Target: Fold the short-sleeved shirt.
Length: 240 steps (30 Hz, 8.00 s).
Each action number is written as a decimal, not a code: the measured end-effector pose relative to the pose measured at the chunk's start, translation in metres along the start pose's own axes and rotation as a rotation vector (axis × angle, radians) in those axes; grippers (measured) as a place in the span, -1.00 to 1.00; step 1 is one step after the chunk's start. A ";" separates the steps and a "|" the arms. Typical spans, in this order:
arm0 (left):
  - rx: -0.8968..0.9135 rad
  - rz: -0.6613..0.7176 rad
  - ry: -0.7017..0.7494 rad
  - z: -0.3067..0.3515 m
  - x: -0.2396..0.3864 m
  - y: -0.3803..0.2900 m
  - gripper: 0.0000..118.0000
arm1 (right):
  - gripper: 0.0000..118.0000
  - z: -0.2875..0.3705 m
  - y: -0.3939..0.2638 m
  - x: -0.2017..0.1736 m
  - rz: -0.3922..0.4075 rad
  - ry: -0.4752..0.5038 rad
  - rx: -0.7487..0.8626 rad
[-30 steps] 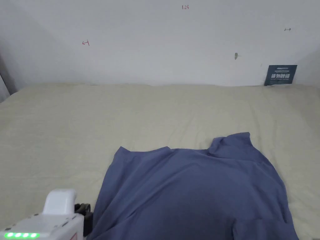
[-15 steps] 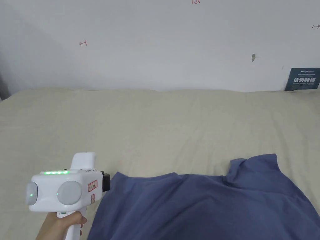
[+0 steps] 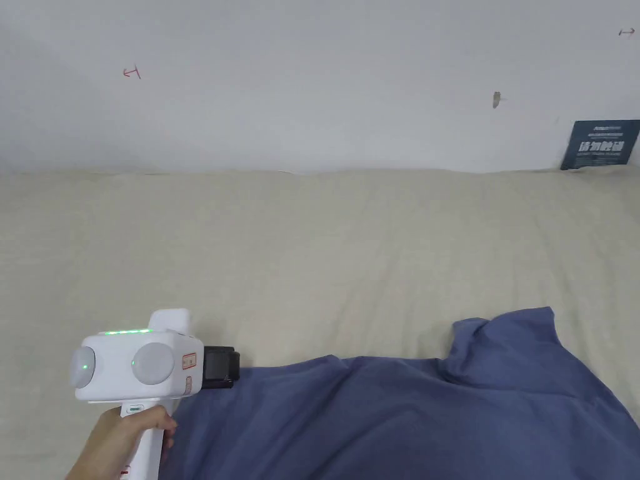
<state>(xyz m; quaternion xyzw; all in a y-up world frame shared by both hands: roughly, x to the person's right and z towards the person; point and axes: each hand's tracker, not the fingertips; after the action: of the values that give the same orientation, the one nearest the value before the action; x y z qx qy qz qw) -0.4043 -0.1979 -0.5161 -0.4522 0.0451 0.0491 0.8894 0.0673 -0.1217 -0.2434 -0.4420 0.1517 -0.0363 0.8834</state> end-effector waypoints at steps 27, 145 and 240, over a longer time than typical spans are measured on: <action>0.197 -0.143 0.033 0.059 0.017 -0.022 -0.98 | -0.15 -0.060 0.122 0.115 -0.068 -0.083 0.127; 0.927 -0.089 0.281 0.441 0.019 0.228 -0.98 | -0.90 0.217 0.509 -0.004 -0.032 -0.162 0.859; 0.119 -0.005 0.132 0.334 -0.041 -0.367 -1.00 | -0.94 0.081 -0.117 -0.008 -0.013 0.012 0.055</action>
<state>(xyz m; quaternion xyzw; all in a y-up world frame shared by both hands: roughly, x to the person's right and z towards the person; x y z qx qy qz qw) -0.3862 -0.1451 -0.0216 -0.4010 0.1054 0.0144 0.9099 0.0919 -0.1288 -0.1032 -0.4182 0.1531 -0.0485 0.8940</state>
